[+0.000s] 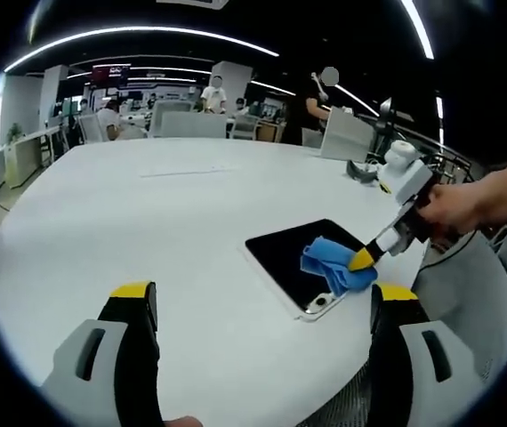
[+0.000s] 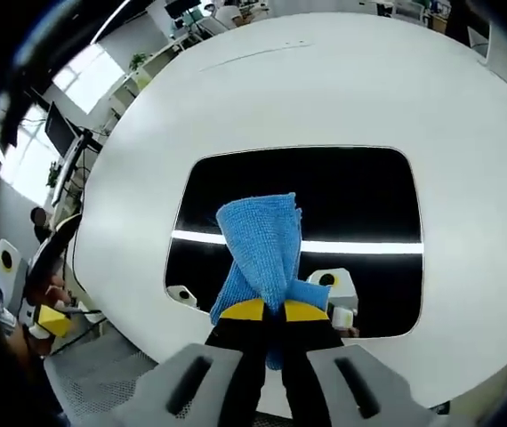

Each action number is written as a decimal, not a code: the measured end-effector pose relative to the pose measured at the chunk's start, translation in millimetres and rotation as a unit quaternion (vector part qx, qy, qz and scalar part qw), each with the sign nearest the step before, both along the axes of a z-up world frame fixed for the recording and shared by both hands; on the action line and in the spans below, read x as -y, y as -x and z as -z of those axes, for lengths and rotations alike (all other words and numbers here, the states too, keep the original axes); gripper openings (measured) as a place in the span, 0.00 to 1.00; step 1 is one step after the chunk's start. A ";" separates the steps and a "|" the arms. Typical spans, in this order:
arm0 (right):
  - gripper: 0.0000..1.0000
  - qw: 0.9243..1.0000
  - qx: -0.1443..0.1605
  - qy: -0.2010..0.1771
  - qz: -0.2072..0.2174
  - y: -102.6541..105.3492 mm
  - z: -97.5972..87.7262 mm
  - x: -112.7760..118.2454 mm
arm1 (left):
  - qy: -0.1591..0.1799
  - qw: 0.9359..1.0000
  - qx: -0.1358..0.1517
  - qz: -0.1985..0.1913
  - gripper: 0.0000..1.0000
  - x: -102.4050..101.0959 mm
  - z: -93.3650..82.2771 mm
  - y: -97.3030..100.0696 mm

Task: Wipe the mirror surface with the cleaning cloth until all visible marks leave the cleaned area.

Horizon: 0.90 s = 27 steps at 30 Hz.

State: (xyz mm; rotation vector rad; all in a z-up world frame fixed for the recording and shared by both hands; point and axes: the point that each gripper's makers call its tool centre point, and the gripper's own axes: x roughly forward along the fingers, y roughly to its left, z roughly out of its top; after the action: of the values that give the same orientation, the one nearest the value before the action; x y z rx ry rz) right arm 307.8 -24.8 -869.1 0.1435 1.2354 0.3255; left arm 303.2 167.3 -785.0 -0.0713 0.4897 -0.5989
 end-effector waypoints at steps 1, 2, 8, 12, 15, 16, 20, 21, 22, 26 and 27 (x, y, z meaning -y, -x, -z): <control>0.00 1.000 0.001 0.004 -0.004 -1.0 0.1 0.1 | 0.002 1.000 0.001 0.000 0.99 0.7 -0.5 -0.7; 0.00 1.000 0.003 0.007 -0.008 -2.9 0.3 -0.2 | 0.004 1.000 0.003 0.000 0.99 1.8 -1.8 -1.4; 0.00 1.000 0.006 0.009 -0.005 -16.0 1.2 -0.9 | 0.002 1.000 0.006 0.008 0.99 7.2 -3.2 -3.0; 0.00 1.000 0.008 0.013 -0.006 -19.9 0.9 -1.7 | -0.001 1.000 0.008 0.009 0.99 6.5 -3.1 -4.6; 0.00 1.000 0.010 0.014 -0.005 -24.9 1.1 -1.2 | -0.002 1.000 0.007 0.008 0.99 4.9 -2.9 -5.1; 0.00 1.000 0.010 0.016 -0.005 -27.2 1.3 -1.4 | -0.002 1.000 0.007 0.008 0.99 4.2 -2.9 -5.4; 0.00 1.000 0.013 0.023 -0.009 -37.3 2.6 -1.4 | -0.001 1.000 0.005 0.005 0.99 1.4 -1.4 -6.0; 0.00 1.000 0.014 0.024 -0.010 -39.2 2.5 -1.2 | -0.001 1.000 0.005 0.004 0.99 1.4 -1.2 -5.9; 0.00 0.999 0.015 0.026 -0.010 -41.8 2.6 -1.1 | -0.002 1.000 0.004 0.003 0.99 1.0 -0.1 -5.5; 0.00 0.999 0.017 0.029 -0.012 -51.6 3.5 -0.6 | -0.009 1.000 0.004 0.005 0.99 1.3 4.9 -3.3; 0.00 0.999 0.018 0.030 -0.012 -53.3 3.0 -0.4 | -0.009 1.000 0.003 0.005 0.99 1.3 5.9 -3.0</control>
State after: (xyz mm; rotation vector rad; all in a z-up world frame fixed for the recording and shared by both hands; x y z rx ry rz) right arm 361.1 -24.5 -872.1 0.0700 1.2116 0.3101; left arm 306.2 166.0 -790.8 -0.0491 0.4895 -0.6041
